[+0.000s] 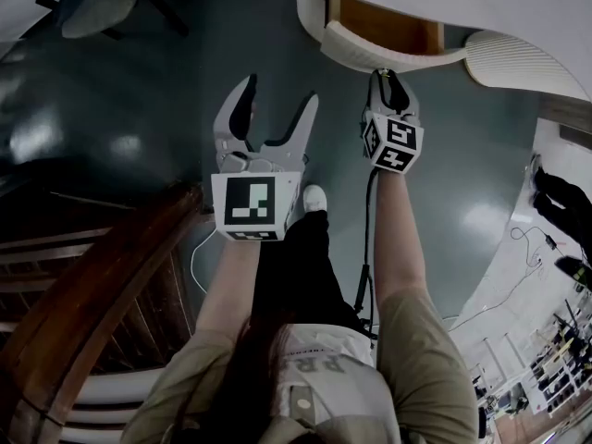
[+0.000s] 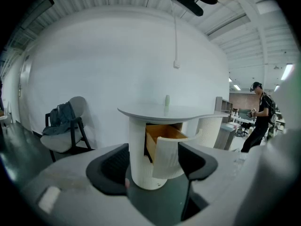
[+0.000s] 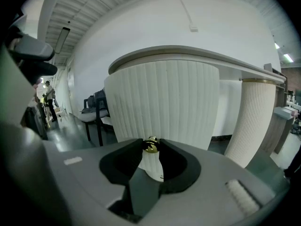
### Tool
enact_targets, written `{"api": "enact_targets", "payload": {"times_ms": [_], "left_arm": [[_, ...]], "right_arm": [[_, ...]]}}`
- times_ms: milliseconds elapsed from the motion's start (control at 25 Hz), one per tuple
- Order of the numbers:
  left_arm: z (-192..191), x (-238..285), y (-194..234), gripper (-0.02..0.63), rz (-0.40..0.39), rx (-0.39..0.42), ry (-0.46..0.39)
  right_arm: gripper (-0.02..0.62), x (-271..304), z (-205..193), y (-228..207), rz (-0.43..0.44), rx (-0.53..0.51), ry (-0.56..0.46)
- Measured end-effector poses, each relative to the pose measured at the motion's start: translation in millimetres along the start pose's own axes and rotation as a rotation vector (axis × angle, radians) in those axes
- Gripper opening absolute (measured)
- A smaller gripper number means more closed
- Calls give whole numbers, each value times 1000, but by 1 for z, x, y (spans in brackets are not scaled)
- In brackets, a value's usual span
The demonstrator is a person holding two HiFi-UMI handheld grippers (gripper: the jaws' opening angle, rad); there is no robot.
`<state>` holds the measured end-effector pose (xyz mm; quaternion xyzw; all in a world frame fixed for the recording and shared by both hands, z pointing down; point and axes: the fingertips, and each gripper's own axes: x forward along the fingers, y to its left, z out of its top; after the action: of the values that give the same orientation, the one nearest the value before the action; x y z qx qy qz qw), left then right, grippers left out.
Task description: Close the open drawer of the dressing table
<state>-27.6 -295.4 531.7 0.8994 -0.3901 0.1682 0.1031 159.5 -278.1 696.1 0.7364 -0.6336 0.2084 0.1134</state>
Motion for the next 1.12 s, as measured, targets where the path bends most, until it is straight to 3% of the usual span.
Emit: {"api": "enact_targets", "payload": {"times_ms": [1120], "left_arm": [[-18, 26, 5, 334, -13, 17, -36]], "right_arm": [[115, 26, 25, -6, -13, -19, -129]]}}
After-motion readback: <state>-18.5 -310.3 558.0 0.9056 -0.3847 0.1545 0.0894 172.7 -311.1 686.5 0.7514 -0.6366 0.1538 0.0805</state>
